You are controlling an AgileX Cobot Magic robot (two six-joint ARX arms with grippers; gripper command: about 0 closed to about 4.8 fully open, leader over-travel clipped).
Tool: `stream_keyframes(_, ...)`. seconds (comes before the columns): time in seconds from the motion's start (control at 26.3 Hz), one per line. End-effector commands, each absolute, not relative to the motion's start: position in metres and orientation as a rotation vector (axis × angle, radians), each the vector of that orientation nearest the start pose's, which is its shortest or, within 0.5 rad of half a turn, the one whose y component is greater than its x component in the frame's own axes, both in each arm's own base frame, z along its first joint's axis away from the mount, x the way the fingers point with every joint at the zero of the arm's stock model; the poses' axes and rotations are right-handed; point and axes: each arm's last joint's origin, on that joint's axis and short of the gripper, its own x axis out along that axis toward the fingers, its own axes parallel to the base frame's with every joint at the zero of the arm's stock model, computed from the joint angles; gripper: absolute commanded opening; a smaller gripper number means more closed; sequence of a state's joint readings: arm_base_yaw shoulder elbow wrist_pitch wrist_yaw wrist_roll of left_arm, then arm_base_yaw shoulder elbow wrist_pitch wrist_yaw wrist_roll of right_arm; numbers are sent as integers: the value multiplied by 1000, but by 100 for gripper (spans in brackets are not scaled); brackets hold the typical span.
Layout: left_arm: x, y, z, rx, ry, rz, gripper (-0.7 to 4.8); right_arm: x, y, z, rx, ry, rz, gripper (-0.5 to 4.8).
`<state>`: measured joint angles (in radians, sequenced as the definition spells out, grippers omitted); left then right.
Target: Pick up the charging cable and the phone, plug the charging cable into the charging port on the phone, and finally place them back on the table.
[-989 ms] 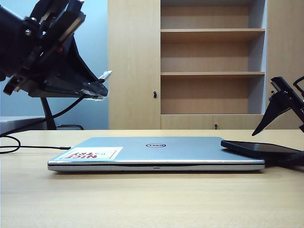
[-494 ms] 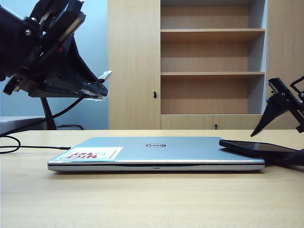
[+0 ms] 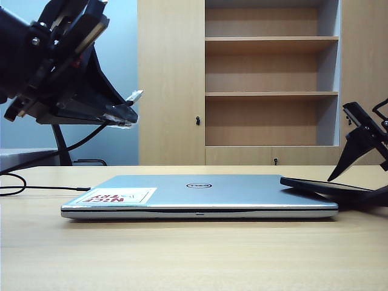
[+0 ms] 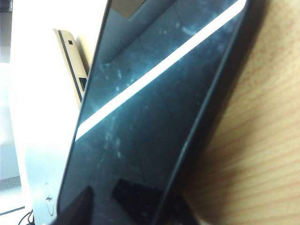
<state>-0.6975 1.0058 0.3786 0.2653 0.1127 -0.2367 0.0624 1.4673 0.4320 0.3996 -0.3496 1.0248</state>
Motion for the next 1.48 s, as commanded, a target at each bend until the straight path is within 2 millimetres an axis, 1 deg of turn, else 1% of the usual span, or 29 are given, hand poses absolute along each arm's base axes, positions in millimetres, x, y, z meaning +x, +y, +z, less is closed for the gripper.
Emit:
stream_keyframes(0.04, 154, -133, 199, -115, 433, -759, -7, 240, 24, 121, 1061, 843, -19, 91)
stream_keyframes(0.11, 154, -133, 199, -114, 437, -759, -7, 240, 24, 121, 1060, 842, -21, 7)
stream_keyframes(0.15, 154, -133, 198, -113, 440, -758, -7, 240, 24, 121, 1058, 838, -24, -3)
stream_keyframes(0.27, 153, -133, 198, -112, 443, -758, -7, 241, 23, 122, 1048, 815, -20, -3)
stream_keyframes(0.38, 154, -133, 198, -113, 440, -758, -7, 244, 24, 126, 1015, 765, 23, -3)
stream_keyframes(0.53, 153, -133, 198, -113, 440, -758, -7, 247, 24, 138, 993, 706, 73, -3)
stream_keyframes(0.65, 154, -133, 198, -113, 440, -758, -7, 247, 24, 153, 950, 680, 118, -3)
stream_keyframes(0.8, 154, -133, 198, -113, 440, -758, -7, 245, 24, 181, 840, 719, 132, -4)
stream_keyframes(0.84, 154, -133, 198, -113, 439, -758, -7, 242, 24, 197, 763, 749, 139, -3)
stream_keyframes(0.87, 154, -133, 198, -113, 439, -758, -7, 240, 24, 205, 730, 762, 145, -3)
stream_keyframes(0.95, 154, -133, 198, -113, 439, -758, -6, 233, 24, 234, 604, 821, 172, -4)
stream_keyframes(1.14, 154, -133, 198, -113, 439, -758, -7, 222, 25, 269, 499, 948, 169, -3)
stream_keyframes(1.33, 154, -133, 198, -113, 439, -758, -7, 213, 35, 289, 330, 1017, 141, -3)
stream_keyframes(1.48, 154, -133, 198, -113, 439, -758, -7, 205, 48, 295, 245, 1062, 132, -3)
